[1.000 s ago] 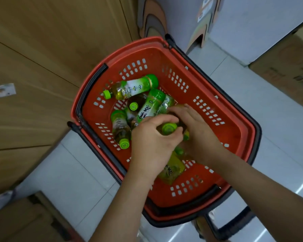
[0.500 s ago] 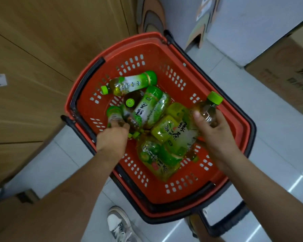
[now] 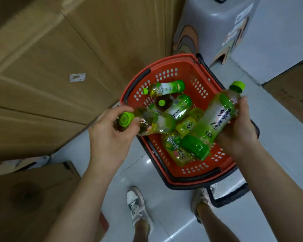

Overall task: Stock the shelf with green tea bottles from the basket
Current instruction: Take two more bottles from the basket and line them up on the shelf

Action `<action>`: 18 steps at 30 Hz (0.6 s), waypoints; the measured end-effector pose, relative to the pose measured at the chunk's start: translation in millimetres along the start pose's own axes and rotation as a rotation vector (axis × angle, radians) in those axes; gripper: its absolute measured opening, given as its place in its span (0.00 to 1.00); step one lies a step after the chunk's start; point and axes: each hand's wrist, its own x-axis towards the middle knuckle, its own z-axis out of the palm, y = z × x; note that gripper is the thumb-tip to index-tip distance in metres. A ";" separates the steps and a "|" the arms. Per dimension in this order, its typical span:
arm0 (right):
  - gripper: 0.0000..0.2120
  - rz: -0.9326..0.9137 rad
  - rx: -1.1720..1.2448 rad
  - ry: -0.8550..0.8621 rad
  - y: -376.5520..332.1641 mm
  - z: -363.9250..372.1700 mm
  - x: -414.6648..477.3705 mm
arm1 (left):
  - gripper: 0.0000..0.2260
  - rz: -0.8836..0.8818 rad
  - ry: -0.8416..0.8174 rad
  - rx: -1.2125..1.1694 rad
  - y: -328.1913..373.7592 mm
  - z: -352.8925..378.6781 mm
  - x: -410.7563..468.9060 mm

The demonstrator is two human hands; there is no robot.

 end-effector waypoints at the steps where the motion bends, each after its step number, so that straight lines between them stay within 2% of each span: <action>1: 0.43 0.005 0.010 -0.012 -0.8 10.6 -15.2 | 0.08 0.006 0.035 0.001 14.0 -19.6 -12.2; 4: 0.36 0.036 0.003 -0.087 -0.5 40.3 -63.7 | 0.10 0.112 0.144 0.193 53.9 -75.9 -45.2; 7: 0.33 0.068 -0.073 -0.264 6.6 74.8 -121.1 | 0.10 0.244 0.203 0.349 79.1 -127.0 -67.4; 9: 0.28 0.084 -0.179 -0.348 21.0 99.6 -159.4 | 0.09 0.324 0.230 0.401 81.8 -163.1 -80.4; 10: 0.30 0.080 -0.208 -0.378 29.9 109.6 -175.5 | 0.10 0.342 0.243 0.403 80.8 -182.4 -87.0; 12: 0.34 0.008 -0.266 -0.396 50.1 131.2 -203.9 | 0.10 0.347 0.279 0.380 75.9 -224.2 -98.3; 16: 0.20 -0.239 -0.543 -0.438 97.1 184.8 -261.1 | 0.09 0.336 0.294 0.399 56.7 -305.3 -120.0; 18: 0.20 -0.382 -0.695 -0.466 118.7 213.5 -278.5 | 0.10 0.355 0.310 0.480 42.6 -340.6 -122.9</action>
